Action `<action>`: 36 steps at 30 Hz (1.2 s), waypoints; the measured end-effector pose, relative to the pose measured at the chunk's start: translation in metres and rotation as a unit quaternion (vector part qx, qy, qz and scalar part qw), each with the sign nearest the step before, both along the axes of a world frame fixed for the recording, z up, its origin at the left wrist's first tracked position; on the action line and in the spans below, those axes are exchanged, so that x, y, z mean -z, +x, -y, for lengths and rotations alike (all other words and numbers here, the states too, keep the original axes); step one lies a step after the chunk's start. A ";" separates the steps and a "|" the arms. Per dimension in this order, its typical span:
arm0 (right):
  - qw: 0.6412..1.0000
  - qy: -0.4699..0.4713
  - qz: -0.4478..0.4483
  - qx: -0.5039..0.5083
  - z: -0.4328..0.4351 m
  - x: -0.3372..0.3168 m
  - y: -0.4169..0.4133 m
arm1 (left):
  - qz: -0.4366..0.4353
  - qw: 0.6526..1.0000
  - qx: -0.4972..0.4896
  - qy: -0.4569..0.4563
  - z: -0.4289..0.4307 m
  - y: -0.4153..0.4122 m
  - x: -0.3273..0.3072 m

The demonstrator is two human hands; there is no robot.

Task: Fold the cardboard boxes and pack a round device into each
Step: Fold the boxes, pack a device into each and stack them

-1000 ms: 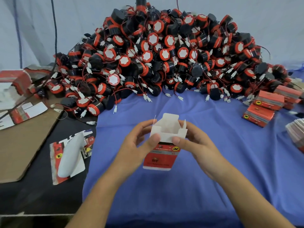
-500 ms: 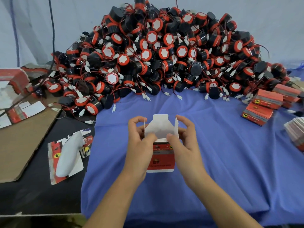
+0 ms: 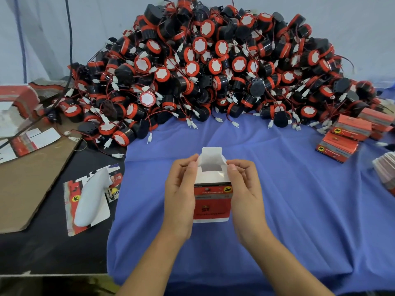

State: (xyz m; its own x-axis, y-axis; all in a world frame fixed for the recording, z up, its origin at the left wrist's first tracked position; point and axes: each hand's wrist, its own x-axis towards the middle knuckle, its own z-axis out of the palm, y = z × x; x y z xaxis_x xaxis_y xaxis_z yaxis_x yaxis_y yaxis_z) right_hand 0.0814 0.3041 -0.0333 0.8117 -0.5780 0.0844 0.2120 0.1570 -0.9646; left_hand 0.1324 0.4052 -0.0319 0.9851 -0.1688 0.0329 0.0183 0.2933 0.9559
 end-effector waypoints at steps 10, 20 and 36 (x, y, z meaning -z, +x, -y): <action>0.999 0.034 -0.008 -0.031 0.001 -0.002 0.001 | 0.020 0.997 0.071 0.013 -0.005 0.001 -0.005; 0.999 0.006 -0.003 -0.049 -0.002 -0.009 -0.002 | 0.039 0.994 0.096 0.027 -0.007 -0.002 -0.009; 0.999 -0.018 -0.011 -0.038 -0.004 -0.007 -0.007 | 0.046 0.993 0.081 0.074 -0.008 -0.009 -0.010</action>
State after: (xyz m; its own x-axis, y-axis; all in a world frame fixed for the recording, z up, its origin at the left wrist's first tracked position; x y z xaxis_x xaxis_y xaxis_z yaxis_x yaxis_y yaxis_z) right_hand 0.0740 0.3082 -0.0268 0.8546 -0.5122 0.0858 0.1796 0.1364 -0.9742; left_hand 0.1238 0.4131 -0.0219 0.9384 -0.3349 0.0847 -0.0357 0.1498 0.9881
